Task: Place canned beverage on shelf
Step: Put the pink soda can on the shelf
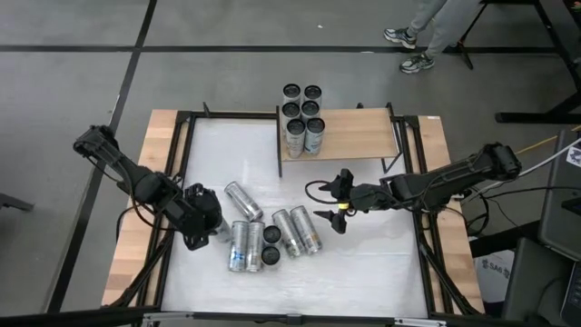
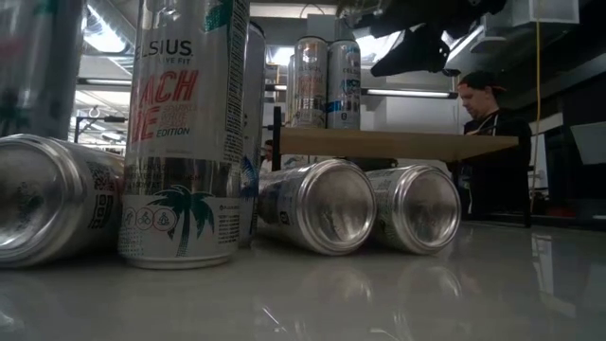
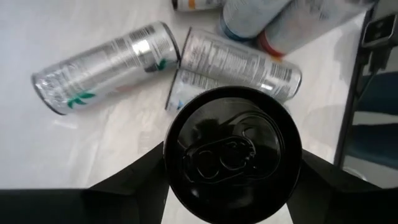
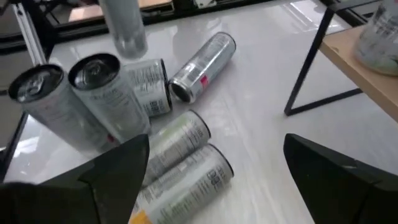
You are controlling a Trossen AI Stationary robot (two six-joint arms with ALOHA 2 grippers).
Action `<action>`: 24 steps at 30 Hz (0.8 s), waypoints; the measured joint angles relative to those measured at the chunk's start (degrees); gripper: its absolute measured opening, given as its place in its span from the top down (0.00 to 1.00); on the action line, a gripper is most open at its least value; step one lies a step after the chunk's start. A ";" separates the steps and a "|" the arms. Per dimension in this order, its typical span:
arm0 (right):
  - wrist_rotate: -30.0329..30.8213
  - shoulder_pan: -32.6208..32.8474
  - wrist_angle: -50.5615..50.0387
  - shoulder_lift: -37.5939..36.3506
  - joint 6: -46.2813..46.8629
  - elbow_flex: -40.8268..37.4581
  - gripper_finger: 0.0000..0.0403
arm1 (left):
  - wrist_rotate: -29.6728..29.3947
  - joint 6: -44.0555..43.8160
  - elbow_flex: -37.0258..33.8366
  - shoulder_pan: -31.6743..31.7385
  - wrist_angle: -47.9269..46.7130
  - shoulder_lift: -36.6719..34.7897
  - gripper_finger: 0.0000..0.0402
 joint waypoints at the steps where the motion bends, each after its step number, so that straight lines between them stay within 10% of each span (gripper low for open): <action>1: -0.01 0.01 -0.92 -0.39 0.00 0.00 0.10 | -0.03 0.24 0.94 0.49 -0.95 -0.02 0.42; 24: 0.14 0.00 -1.67 -3.61 -0.09 0.00 0.10 | -5.11 15.91 11.57 19.97 -5.10 0.68 0.41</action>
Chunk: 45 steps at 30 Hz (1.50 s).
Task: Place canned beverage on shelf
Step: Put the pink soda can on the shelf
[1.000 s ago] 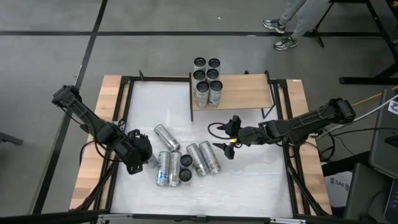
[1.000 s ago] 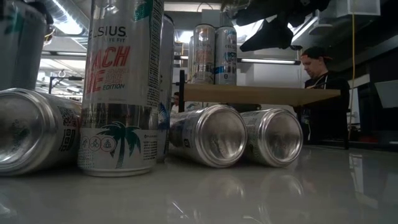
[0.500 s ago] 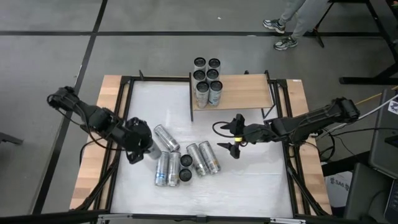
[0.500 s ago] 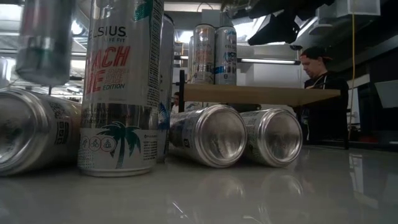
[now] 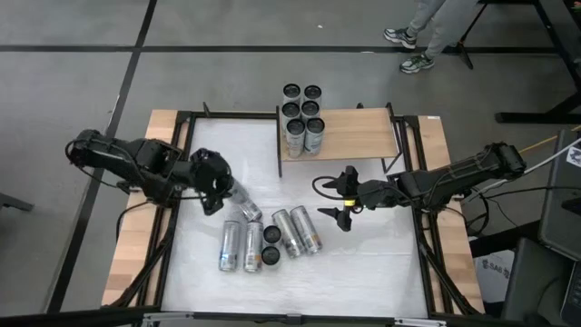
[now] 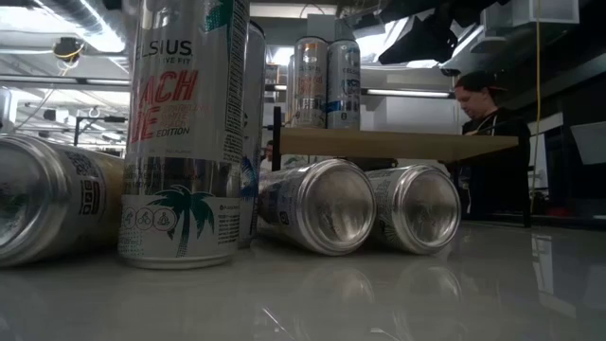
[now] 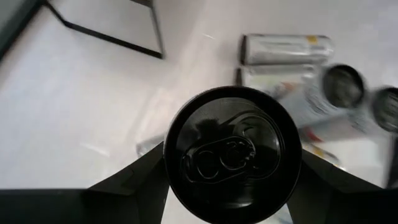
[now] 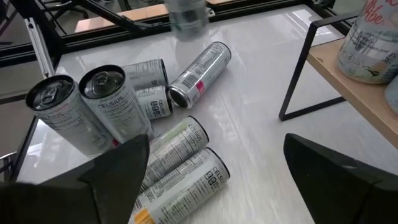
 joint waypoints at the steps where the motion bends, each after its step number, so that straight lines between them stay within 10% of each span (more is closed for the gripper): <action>1: 0.00 0.00 0.00 0.00 0.01 0.00 0.10 | -0.57 0.75 0.00 0.83 0.10 0.45 0.41; 31: 0.07 0.00 0.02 0.02 -1.26 0.01 0.10 | 6.18 14.26 0.00 15.08 29.36 28.58 0.41; 45: 0.04 0.00 0.02 0.04 -1.26 0.00 0.10 | 6.24 14.23 0.00 15.10 30.85 30.60 0.33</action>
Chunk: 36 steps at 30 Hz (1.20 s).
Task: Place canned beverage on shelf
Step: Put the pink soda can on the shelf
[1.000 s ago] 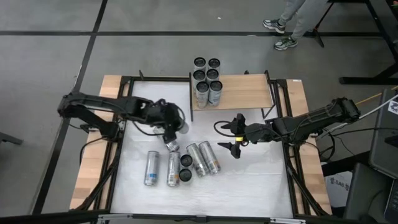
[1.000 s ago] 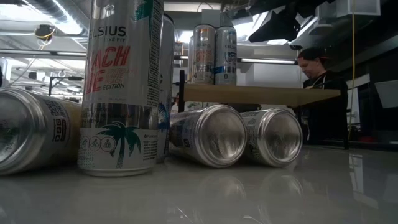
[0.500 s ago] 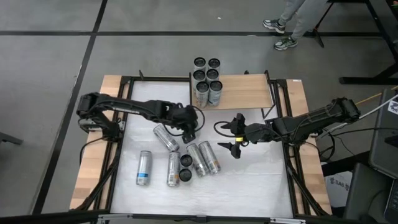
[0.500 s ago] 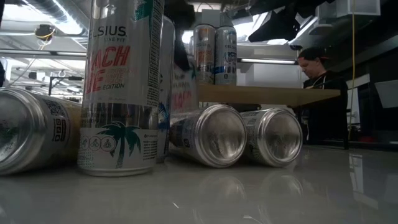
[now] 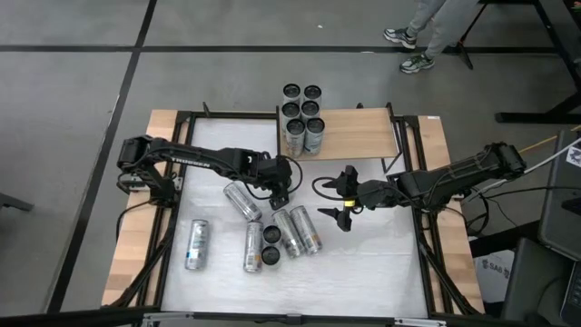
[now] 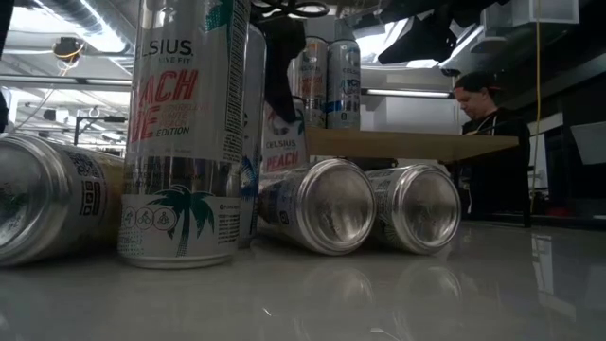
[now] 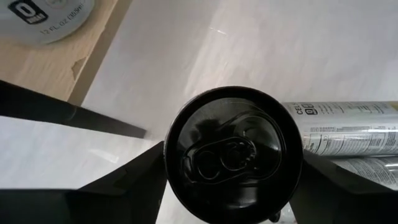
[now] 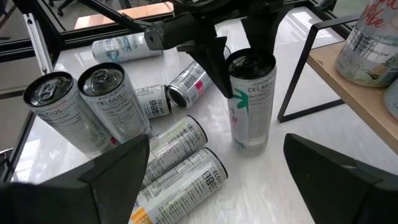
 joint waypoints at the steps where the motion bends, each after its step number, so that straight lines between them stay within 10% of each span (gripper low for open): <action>1: 0.00 0.00 0.00 0.00 0.00 0.00 0.10 | 0.00 -0.01 0.00 0.00 -0.01 0.00 0.32; 36: 0.00 0.01 3.48 0.04 -0.04 0.00 0.10 | 1.60 -2.73 0.06 0.37 2.54 -1.35 0.26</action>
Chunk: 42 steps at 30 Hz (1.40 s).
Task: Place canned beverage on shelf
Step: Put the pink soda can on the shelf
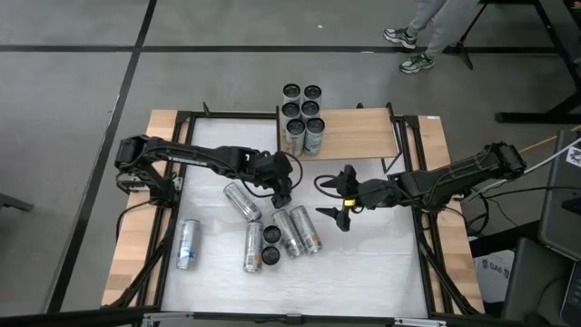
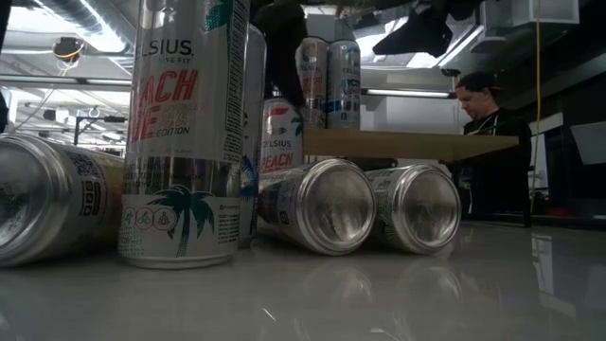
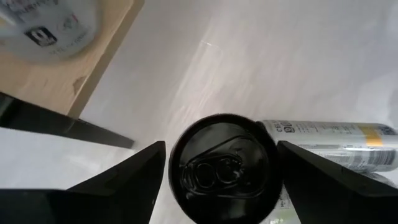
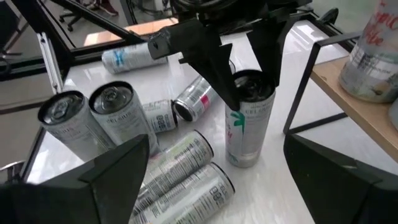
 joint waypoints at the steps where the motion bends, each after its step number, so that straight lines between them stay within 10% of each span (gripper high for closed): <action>1: 0.00 0.00 0.26 0.00 0.00 0.00 0.10 | -0.05 0.03 0.03 0.00 -0.05 -0.42 0.26; 26: 6.23 -1.48 11.58 4.71 -10.33 12.32 0.10 | -3.05 7.16 0.16 -0.99 -10.41 -27.21 0.26; 42: 3.18 -8.40 -6.82 22.11 -10.49 30.03 0.10 | -9.40 14.99 -4.78 -8.94 -12.84 -46.24 0.26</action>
